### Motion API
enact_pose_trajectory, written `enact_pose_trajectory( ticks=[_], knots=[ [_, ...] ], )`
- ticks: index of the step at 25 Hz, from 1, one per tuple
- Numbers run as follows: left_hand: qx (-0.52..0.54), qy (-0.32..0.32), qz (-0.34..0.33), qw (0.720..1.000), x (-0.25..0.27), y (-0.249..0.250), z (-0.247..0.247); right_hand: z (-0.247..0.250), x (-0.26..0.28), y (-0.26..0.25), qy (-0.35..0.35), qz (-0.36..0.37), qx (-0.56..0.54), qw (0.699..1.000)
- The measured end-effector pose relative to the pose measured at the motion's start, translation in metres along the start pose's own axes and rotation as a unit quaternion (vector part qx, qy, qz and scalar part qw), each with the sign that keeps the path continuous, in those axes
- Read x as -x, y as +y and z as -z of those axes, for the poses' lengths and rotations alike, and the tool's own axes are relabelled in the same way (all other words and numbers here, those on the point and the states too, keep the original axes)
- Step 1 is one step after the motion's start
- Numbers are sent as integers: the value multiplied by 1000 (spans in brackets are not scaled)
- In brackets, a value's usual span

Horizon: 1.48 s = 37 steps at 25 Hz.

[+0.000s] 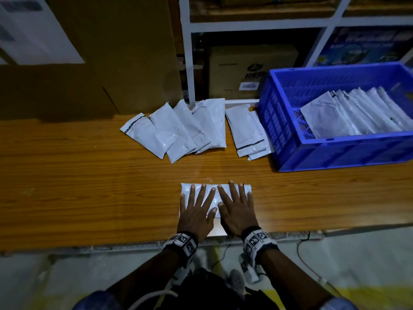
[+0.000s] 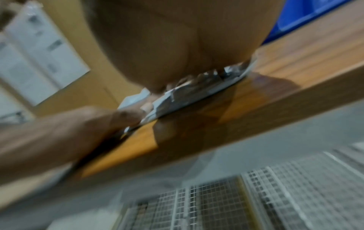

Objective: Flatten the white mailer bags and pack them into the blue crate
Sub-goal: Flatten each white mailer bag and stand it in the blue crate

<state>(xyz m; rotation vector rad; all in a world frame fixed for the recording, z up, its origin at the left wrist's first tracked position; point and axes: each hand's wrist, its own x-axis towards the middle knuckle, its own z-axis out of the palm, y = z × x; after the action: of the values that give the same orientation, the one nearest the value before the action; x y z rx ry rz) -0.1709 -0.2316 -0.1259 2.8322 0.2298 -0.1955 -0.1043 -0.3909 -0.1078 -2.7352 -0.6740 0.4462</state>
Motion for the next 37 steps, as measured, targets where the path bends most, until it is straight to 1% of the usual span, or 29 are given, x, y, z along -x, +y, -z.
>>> enact_pose_trajectory(
  ticks=[2, 3, 5, 7, 9, 13, 16, 19, 20, 23, 26, 28, 30, 33, 35, 37],
  knots=[
    [3, 8, -4, 1000, 0, -1, 0, 2, 4, -3, 50, -21, 15, 998],
    [3, 12, -5, 1000, 0, -1, 0, 1, 5, -4, 54, -24, 15, 998],
    [-1, 12, -9, 1000, 0, -3, -1, -8, 7, -4, 38, -17, 23, 999],
    [-9, 20, -16, 1000, -1, -4, -4, -14, 7, -4, 36, -20, 37, 998],
    [-9, 16, -11, 1000, -2, -5, -3, -15, 6, -5, 27, -27, 40, 998],
    [-42, 34, -15, 998, -5, -1, 3, -12, 0, -3, 8, -27, 27, 999],
    [-40, 26, -15, 999, -3, 1, 2, -11, -1, -2, -13, -21, 18, 1000],
    [-20, -5, -6, 1000, -5, 2, 1, -4, -1, 0, -42, -18, 21, 999],
    [-18, -16, -10, 1000, -8, 1, 0, 0, 0, -2, -34, -12, 21, 999],
    [-20, -32, -15, 999, -10, -5, 3, 2, 3, -15, 28, 24, 42, 998],
    [16, -43, -10, 999, -11, -8, 6, -15, 4, -19, 32, 9, 39, 999],
    [18, -36, -12, 999, -9, -9, 6, -24, 4, -18, 43, -1, 49, 998],
    [8, -32, -10, 999, -7, -9, 6, -25, 3, -18, 30, -6, 59, 998],
    [-7, 8, -17, 1000, -5, -9, 9, -23, -2, -14, 13, -14, 52, 998],
    [-23, 22, -28, 999, -6, -12, 10, -22, -7, -11, -20, -20, 35, 999],
    [-22, 14, -27, 999, -6, -17, 6, -20, -11, -7, -59, -14, 32, 998]
  ],
)
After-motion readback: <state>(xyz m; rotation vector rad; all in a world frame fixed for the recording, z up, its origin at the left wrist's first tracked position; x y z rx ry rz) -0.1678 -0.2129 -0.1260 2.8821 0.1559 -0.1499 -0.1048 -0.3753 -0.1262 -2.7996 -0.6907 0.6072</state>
